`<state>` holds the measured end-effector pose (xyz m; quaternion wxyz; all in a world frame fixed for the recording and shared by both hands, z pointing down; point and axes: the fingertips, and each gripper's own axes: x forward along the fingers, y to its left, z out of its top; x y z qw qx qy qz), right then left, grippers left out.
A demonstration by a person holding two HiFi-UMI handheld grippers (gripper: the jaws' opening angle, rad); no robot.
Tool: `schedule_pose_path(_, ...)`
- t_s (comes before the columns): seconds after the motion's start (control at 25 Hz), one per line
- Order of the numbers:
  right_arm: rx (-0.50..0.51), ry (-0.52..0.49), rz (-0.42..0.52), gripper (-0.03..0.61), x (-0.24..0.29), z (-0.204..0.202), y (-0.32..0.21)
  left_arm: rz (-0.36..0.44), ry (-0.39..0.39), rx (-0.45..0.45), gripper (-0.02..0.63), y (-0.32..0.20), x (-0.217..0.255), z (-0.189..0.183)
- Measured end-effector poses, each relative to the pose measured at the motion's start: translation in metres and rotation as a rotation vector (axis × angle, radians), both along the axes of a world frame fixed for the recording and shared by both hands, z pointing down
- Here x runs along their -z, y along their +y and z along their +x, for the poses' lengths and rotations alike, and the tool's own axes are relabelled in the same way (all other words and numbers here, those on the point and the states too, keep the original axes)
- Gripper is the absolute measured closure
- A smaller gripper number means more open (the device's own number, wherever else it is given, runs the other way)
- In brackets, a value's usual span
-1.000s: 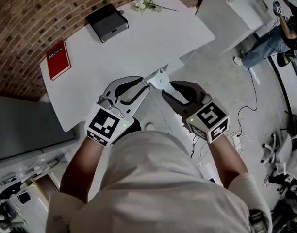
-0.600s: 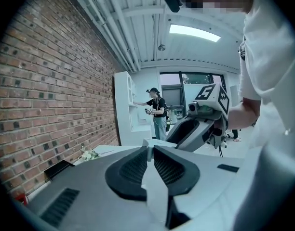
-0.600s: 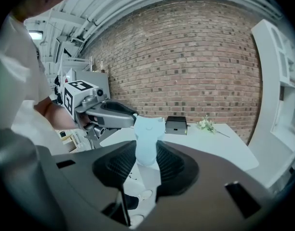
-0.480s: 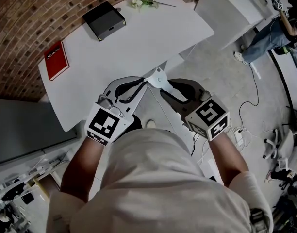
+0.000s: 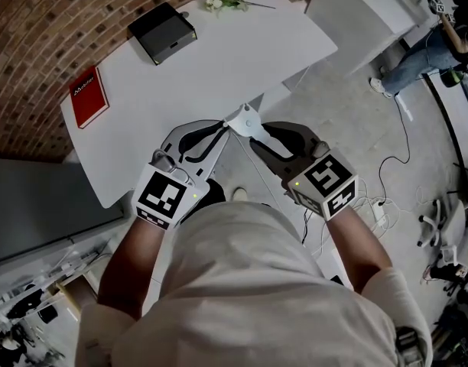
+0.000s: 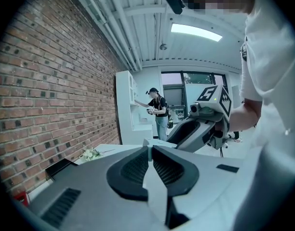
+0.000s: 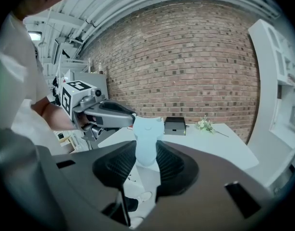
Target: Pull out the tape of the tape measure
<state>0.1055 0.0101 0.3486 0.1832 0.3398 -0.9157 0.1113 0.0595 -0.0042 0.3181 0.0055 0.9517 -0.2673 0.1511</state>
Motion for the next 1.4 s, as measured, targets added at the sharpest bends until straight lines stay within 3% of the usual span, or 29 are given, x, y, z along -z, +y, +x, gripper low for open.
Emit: schedule_pose_path(1.4,-0.103,0.005,-0.042,0.447,-0.018,0.013,-0.017,-0.019,0.003,0.018,0.586,0.009,-0.003,-0.027)
